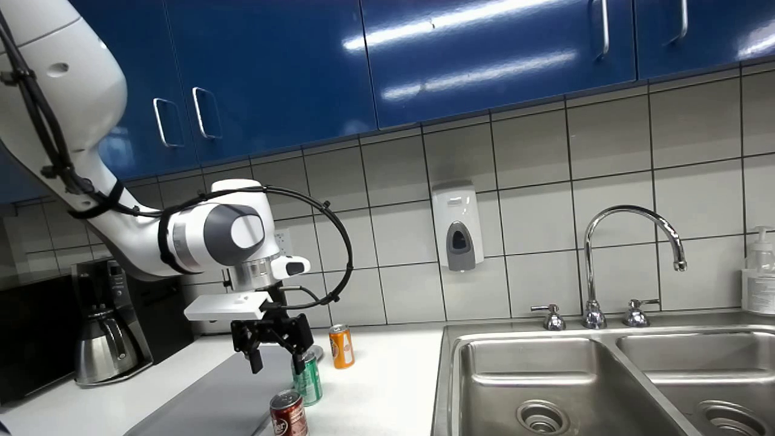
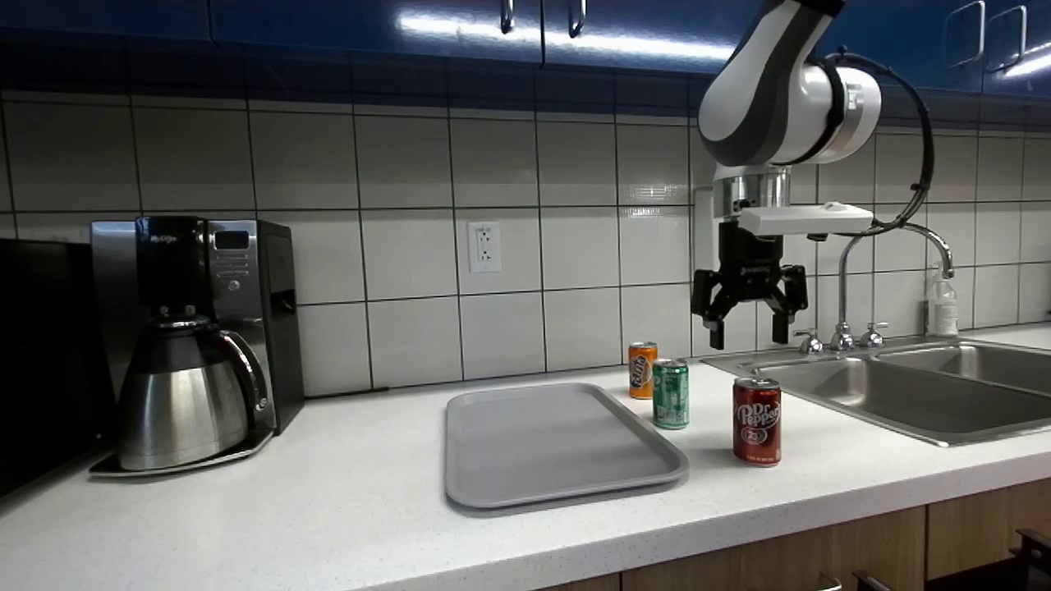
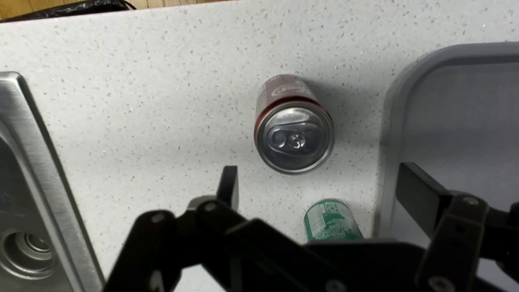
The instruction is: Put all the soda cans on the tray
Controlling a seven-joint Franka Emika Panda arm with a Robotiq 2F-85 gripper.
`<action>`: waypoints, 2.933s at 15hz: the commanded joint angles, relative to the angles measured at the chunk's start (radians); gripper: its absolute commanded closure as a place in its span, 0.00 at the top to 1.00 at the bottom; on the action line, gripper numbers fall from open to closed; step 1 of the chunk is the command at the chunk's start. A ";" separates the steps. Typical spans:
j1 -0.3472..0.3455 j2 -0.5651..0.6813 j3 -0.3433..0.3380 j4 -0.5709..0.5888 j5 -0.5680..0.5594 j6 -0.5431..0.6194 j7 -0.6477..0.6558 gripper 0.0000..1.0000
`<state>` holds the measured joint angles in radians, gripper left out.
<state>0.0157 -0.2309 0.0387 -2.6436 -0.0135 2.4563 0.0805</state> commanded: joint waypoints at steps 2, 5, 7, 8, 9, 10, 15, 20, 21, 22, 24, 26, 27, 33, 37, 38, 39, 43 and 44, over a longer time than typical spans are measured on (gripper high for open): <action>-0.008 0.033 -0.008 -0.013 -0.018 0.017 -0.022 1.00; -0.014 0.057 -0.015 -0.015 -0.030 0.022 -0.020 1.00; -0.014 0.074 -0.021 -0.014 -0.032 0.027 -0.024 1.00; -0.014 0.081 -0.023 -0.013 -0.032 0.029 -0.026 1.00; -0.013 0.091 -0.023 -0.013 -0.036 0.035 -0.025 1.00; -0.014 0.101 -0.023 -0.012 -0.043 0.044 -0.021 1.00; -0.012 0.152 -0.019 -0.013 -0.082 0.112 -0.003 1.00; -0.006 0.214 -0.020 -0.001 -0.108 0.178 -0.013 1.00; -0.003 0.226 -0.020 0.003 -0.105 0.189 -0.017 1.00; -0.001 0.235 -0.020 0.005 -0.104 0.201 -0.017 1.00; 0.003 0.252 -0.019 0.009 -0.099 0.218 -0.022 1.00; 0.007 0.264 -0.018 0.013 -0.098 0.232 -0.024 1.00; 0.009 0.269 -0.018 0.014 -0.096 0.235 -0.025 1.00; 0.014 0.281 -0.021 0.019 -0.104 0.245 -0.019 0.68; 0.013 0.281 -0.022 0.023 -0.106 0.242 -0.017 0.38; 0.013 0.280 -0.023 0.022 -0.106 0.240 -0.016 0.38; 0.012 0.277 -0.023 0.022 -0.107 0.237 -0.015 0.38; 0.012 0.264 -0.023 0.017 -0.106 0.229 -0.015 0.38; 0.012 0.259 -0.023 0.015 -0.101 0.226 -0.019 0.38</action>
<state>0.0292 0.0428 0.0176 -2.6328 -0.1060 2.6946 0.0745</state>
